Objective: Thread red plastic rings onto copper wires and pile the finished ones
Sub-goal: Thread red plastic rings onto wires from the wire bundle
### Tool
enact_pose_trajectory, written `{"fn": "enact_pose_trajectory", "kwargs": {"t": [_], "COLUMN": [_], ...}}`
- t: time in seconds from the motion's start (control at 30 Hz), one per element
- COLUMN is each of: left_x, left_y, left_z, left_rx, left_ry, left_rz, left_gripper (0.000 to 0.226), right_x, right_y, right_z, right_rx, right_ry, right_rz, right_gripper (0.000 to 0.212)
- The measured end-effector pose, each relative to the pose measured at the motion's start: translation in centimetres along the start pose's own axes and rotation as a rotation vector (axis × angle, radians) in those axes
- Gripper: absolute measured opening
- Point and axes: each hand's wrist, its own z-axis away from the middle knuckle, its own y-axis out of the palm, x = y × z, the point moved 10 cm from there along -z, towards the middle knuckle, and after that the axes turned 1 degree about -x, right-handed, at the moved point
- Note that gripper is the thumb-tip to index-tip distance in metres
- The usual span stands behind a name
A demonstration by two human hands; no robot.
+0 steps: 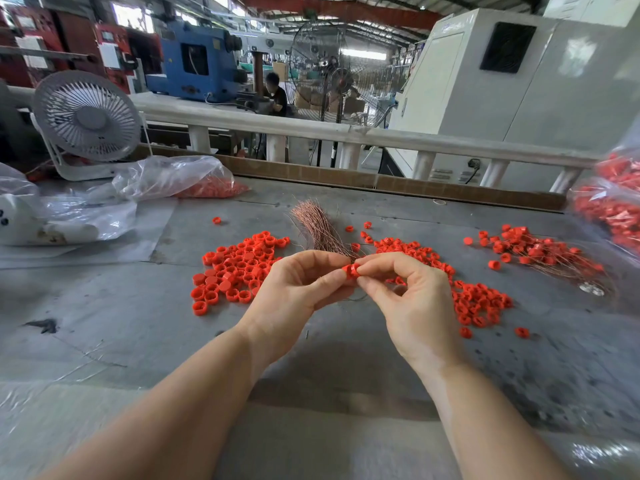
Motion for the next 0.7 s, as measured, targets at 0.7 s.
{"fn": "enact_pose_trajectory", "kwargs": {"t": [0.7], "left_x": [0.0], "left_y": [0.0], "left_z": [0.1], "left_rx": [0.009], "left_ry": [-0.005], "left_rz": [0.023], "left_gripper": [0.02], "right_x": [-3.3], "right_y": [-0.4], "right_z": [0.1], "right_rx": [-0.067], "right_ry": [0.334], "right_rz": [-0.423], "right_gripper": [0.022]}}
